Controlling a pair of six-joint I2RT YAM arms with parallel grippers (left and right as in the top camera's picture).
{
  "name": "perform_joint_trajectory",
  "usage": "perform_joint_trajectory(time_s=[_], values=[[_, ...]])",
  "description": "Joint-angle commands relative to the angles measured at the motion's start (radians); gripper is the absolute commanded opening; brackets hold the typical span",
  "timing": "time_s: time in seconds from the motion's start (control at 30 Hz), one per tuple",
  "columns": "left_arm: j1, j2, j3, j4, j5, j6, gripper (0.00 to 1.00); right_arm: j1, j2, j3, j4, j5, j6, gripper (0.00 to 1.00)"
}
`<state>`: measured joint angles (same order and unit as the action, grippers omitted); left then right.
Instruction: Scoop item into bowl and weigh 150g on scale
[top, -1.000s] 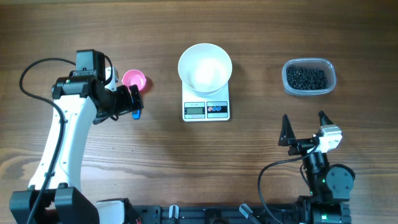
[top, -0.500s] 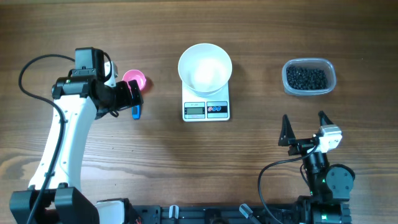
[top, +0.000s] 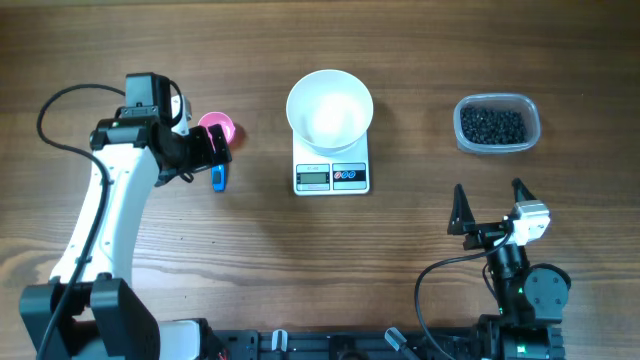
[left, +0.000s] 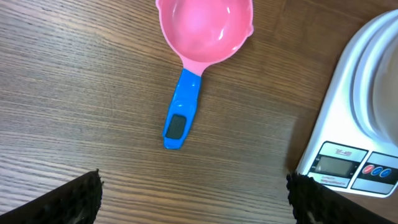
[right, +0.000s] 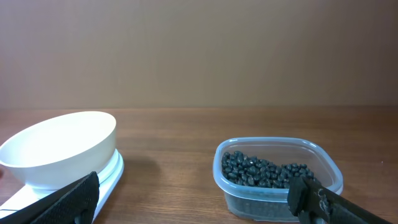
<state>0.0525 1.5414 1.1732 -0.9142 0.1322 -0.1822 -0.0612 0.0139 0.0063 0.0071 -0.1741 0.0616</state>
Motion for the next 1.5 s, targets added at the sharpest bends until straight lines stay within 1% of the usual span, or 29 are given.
perform_joint_trajectory(time_s=[0.0,0.07,0.1,0.13,0.17,0.37,0.53,0.6,0.67,0.7,0.97,1.0,1.07,1.2,1.23,1.27,1.37,1.47], values=[[-0.005,0.011,-0.01,0.01,0.005,-0.009,1.0,0.005,-0.003,-0.001,0.004,0.018,-0.007,1.0],[-0.005,0.013,-0.01,0.013,0.005,-0.009,1.0,0.005,-0.003,-0.001,0.004,0.018,-0.007,1.0],[-0.005,0.013,-0.011,0.013,0.005,-0.009,0.93,0.005,-0.003,-0.001,0.004,0.018,-0.007,1.0],[-0.005,0.013,-0.014,0.013,0.005,-0.01,0.89,0.005,-0.003,-0.001,0.004,0.018,-0.007,1.0],[-0.005,0.013,-0.02,0.013,0.005,-0.01,0.89,0.005,-0.003,-0.001,0.004,0.018,-0.007,1.0],[-0.005,0.013,-0.12,0.107,0.005,-0.01,0.92,0.005,-0.003,-0.001,0.004,0.018,-0.007,1.0],[-0.005,0.013,-0.158,0.201,0.005,-0.01,0.91,0.005,-0.003,-0.001,0.004,0.018,-0.006,1.0],[-0.005,0.013,-0.176,0.249,0.005,-0.01,0.95,0.005,-0.003,-0.001,0.004,0.018,-0.007,1.0],[-0.005,0.013,-0.2,0.291,0.005,-0.01,0.96,0.005,-0.003,-0.001,0.004,0.018,-0.007,1.0],[-0.005,0.014,-0.212,0.305,0.005,-0.01,1.0,0.005,-0.003,-0.001,0.004,0.018,-0.007,1.0],[-0.005,0.023,-0.227,0.358,0.005,-0.01,1.0,0.005,-0.003,-0.001,0.004,0.018,-0.007,1.0],[-0.005,0.029,-0.227,0.362,0.005,-0.01,0.98,0.005,-0.003,-0.001,0.004,0.018,-0.006,1.0],[-0.005,0.05,-0.227,0.362,0.005,-0.01,0.92,0.005,-0.003,-0.001,0.004,0.018,-0.007,1.0],[-0.005,0.11,-0.227,0.389,0.006,-0.01,0.85,0.005,-0.003,-0.001,0.004,0.018,-0.007,1.0],[-0.005,0.126,-0.227,0.399,0.009,-0.01,0.81,0.005,-0.003,-0.001,0.004,0.018,-0.007,1.0],[-0.005,0.142,-0.227,0.407,0.013,-0.01,0.79,0.005,-0.003,-0.001,0.004,0.018,-0.007,1.0],[-0.005,0.175,-0.227,0.441,0.013,-0.008,0.78,0.005,-0.003,-0.001,0.004,0.018,-0.006,1.0],[-0.006,0.217,-0.227,0.5,0.013,-0.005,0.74,0.005,-0.003,-0.001,0.004,0.018,-0.007,1.0]])
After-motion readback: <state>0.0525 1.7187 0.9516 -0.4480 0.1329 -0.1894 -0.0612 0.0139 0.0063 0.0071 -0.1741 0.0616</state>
